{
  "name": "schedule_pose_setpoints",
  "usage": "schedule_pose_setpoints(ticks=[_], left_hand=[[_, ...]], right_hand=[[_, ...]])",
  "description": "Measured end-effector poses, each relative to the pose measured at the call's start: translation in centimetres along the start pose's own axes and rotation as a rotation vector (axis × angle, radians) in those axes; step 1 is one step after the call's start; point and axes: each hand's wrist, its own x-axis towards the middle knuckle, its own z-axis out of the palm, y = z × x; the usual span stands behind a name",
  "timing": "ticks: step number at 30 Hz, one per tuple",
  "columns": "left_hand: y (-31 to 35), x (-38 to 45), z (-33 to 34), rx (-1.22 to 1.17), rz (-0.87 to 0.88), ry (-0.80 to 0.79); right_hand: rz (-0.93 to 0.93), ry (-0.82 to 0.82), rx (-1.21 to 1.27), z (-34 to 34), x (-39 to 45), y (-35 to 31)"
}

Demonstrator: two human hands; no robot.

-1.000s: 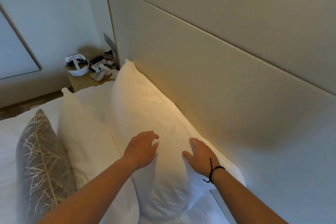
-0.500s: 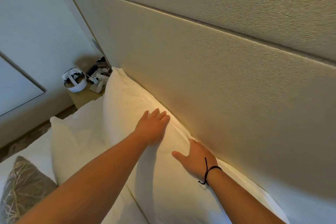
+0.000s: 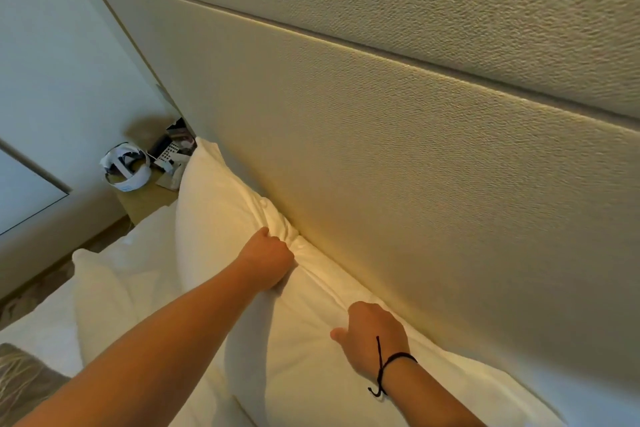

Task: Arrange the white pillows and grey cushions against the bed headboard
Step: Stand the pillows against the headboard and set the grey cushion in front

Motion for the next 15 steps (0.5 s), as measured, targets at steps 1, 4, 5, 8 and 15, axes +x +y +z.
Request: schedule_pose_setpoints(ticks=[1,4,5,8,15], left_hand=[[-0.2,-0.6,-0.1,0.022,-0.005,0.025],[-1.9,-2.2,-1.3,0.080,-0.034,0.128],[-2.9,-2.7,-1.8,0.084,-0.042,0.165],[-5.6,-4.5,-3.2,0.101,-0.054,0.243],[-6.6,-5.8,-4.2,0.011,-0.192,0.338]], right_hand=[[-0.020,0.000,0.006,0.1,-0.2,-0.3],[-0.083,0.040,0.043,-0.4,-1.3,-1.2],[-0.104,0.070,0.065,-1.0,-1.7,-1.6],[-0.190,0.153,0.050,-2.7,-3.1,-3.1],[-0.237,0.281,0.012,-5.1,-4.5,-4.9]])
